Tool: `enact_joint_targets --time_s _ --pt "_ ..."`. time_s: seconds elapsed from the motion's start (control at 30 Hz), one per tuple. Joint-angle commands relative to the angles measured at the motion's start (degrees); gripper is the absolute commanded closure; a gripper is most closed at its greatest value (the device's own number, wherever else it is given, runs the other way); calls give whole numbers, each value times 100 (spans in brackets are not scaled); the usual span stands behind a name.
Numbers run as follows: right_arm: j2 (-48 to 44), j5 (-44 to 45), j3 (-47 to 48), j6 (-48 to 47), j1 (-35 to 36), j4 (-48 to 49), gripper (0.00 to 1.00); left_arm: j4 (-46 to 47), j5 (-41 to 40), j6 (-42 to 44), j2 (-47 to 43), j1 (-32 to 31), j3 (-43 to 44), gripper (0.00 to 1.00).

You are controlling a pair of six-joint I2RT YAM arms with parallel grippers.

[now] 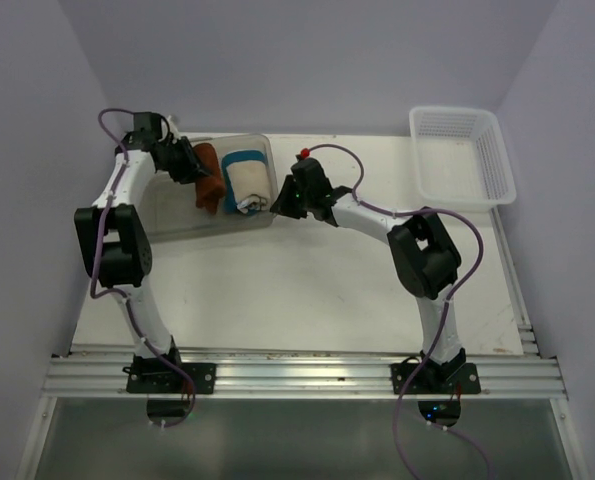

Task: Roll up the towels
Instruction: Place the rolled towel into the container

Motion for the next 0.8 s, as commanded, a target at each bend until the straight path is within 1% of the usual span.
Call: enact_joint_targets --time_s 0.0,0.13,0.23,0.37,0.47,0.57,0.77 --pt "-217 -115 -55 -244 14 -235 79 475 22 -53 16 109 -214 100" --pt "-147 -186 -3 -262 23 -235 79 493 -49 -8 252 135 -346 100" --pt "-112 -221 32 -288 14 -252 79 545 205 -70 349 135 -407 100" --pt "-103 -230 59 -332 23 -288 80 870 548 -202 236 135 -566 100" --pt "-68 -247 59 -341 14 -288 80 932 636 -246 174 144 -557 100" --pt "2 -344 146 -315 23 -270 80 854 620 -246 279 135 -469 100" --pt "56 -414 200 -332 14 -288 80 696 268 -62 551 144 -531 100"
